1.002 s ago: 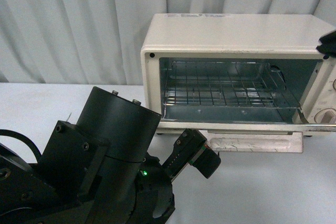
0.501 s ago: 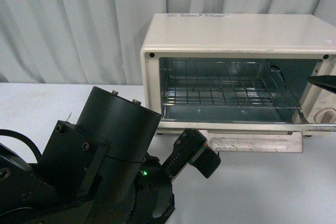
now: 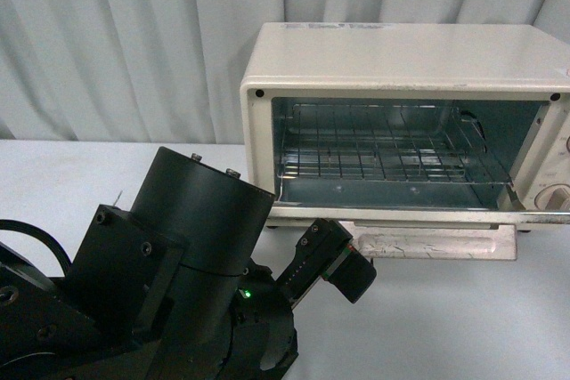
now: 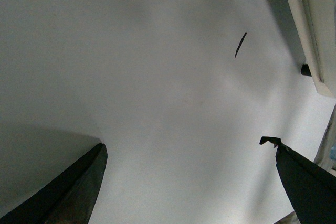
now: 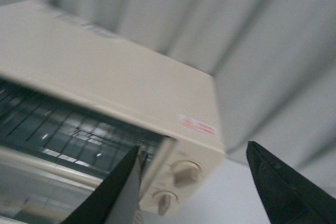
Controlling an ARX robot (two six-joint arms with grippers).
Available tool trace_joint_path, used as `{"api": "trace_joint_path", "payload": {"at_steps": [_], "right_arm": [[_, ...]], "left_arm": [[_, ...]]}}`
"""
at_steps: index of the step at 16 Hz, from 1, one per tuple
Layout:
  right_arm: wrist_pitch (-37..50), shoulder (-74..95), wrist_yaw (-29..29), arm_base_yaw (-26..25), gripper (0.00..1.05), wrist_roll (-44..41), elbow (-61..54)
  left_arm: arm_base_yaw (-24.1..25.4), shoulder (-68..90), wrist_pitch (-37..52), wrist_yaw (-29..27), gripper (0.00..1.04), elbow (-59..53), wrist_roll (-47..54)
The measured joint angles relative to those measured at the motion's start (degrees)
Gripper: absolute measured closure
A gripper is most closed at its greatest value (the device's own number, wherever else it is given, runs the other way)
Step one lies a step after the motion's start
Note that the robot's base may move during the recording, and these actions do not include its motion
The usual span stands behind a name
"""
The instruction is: Open oven
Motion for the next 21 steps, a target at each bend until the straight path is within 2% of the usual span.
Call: {"api": "trace_joint_path", "payload": {"at_steps": [1,3,6,7,9,11,12,17,19,21], "right_arm": [[3.43,-2.01,3.39,-1.9,0.5,8.76,-2.73],[4.26,-6.16,2.14,-2.8,0.7,19.43,-5.81],[2.93,-10.64,0.11,-5.11,0.98,23.43,-10.75],[2.54,-12.59,-0.44,-5.84,1.02,24.09,-12.09],[1.44,-16.15,-1.73,-6.58,1.03,24.5,-13.77],[-0.83,-19.63,-6.16,-11.04,1.03,24.59,-15.63],[-1.86,-21.59,-5.97,-12.11,1.03,24.76,-16.46],[-7.61,-29.94,-6.71,-11.67,1.03,24.79,-18.93],[-6.54,-31.67,-6.71,-11.67,1.03,24.83,-21.07],[-10.21,-35.26,-6.71,-11.67,1.03,24.83,-21.05]], "left_arm": [[0.02,0.0,-0.02,-0.11,0.07,0.0,-0.02],[0.02,0.0,-0.02,-0.15,0.07,-0.02,0.0],[0.0,0.0,0.0,-0.11,0.07,-0.02,0.0],[0.0,0.0,-0.02,-0.15,0.07,-0.02,0.0],[0.0,0.0,0.0,-0.13,0.07,-0.02,0.0],[0.0,0.0,0.0,-0.13,0.07,-0.02,0.0],[0.07,0.0,-0.02,-0.13,0.07,-0.02,0.0],[0.0,0.0,0.0,-0.13,0.07,-0.02,0.0],[0.0,0.0,0.0,-0.13,0.07,-0.02,0.0],[0.0,0.0,-0.02,-0.07,0.07,-0.02,0.0]]}}
